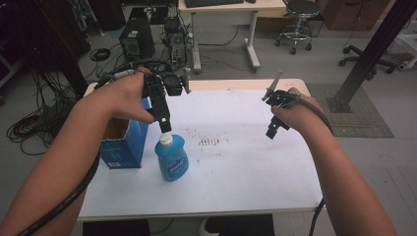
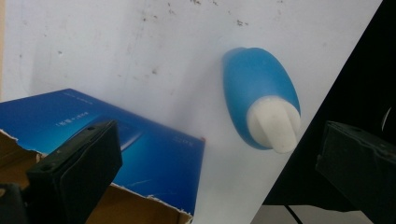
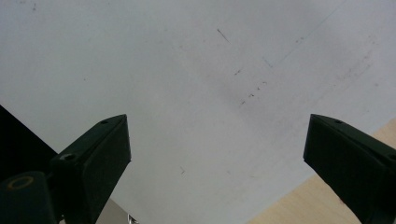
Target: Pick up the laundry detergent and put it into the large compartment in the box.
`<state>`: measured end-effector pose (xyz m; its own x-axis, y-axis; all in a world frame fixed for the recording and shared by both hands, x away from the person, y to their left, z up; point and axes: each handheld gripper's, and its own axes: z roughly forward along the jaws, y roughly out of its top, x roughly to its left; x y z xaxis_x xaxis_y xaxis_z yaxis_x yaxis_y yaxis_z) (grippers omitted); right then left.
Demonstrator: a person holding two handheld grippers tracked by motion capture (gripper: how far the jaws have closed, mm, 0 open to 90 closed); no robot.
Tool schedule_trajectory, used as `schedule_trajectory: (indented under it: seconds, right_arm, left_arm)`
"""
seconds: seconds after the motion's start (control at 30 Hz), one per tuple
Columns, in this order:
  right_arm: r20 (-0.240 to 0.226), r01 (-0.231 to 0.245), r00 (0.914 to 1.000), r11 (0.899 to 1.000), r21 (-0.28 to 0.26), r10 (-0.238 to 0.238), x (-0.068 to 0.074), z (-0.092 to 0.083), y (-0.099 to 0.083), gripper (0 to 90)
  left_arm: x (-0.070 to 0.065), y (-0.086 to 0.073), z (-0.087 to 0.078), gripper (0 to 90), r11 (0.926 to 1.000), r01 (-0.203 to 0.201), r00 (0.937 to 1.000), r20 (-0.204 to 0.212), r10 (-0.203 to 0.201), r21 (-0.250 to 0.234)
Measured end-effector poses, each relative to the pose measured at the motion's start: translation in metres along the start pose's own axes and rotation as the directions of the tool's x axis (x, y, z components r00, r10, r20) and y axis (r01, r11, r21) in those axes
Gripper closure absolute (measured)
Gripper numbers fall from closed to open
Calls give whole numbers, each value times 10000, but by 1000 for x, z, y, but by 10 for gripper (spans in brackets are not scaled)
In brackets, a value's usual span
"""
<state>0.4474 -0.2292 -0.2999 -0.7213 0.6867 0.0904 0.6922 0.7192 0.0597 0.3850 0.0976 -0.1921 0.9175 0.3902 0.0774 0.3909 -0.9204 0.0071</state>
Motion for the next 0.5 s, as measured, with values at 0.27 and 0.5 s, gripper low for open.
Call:
schedule_trajectory:
  seconds: [0.27,0.5]
  right_arm:
    - [21,102,9999,9999,4,-102,0,-1,-1,72]
    - [-22,92,10000,10000,-17,-92,0,0,-4,72]
  left_arm:
    - [-6,0,2,2,9998,170,9999,11,-170,-57]
    - [-12,-1,1,2,9993,350,9992,-207,-353,-115]
